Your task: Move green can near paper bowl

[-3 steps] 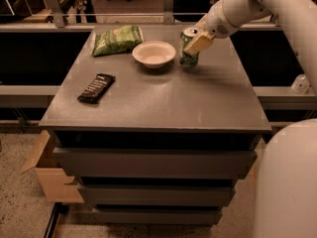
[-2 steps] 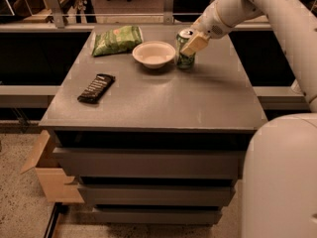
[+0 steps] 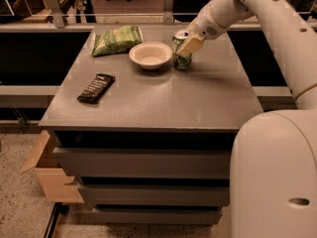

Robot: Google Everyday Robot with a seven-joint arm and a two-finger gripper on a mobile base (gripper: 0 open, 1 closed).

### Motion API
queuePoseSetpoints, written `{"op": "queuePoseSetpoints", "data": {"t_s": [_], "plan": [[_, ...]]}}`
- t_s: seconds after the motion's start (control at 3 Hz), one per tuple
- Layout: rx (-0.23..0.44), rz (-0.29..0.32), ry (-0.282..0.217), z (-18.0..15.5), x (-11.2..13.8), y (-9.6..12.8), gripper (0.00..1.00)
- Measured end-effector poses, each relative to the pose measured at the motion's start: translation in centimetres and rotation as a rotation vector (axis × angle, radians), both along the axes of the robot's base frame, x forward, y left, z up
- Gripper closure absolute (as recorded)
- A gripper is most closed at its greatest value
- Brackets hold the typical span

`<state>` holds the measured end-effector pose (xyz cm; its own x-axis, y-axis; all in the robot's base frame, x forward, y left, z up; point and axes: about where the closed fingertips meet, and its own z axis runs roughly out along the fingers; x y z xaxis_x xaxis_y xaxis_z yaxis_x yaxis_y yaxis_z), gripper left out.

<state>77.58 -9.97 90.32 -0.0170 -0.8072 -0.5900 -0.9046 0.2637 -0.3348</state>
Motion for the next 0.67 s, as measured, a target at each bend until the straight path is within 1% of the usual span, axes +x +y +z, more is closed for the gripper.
{"op": "queuePoseSetpoints", "data": {"t_s": [0.33, 0.67], "plan": [[0.000, 0.002, 0.004, -0.25, 0.06, 0.19, 0.53], [0.000, 0.003, 0.005, -0.34, 0.08, 0.25, 0.28]]}}
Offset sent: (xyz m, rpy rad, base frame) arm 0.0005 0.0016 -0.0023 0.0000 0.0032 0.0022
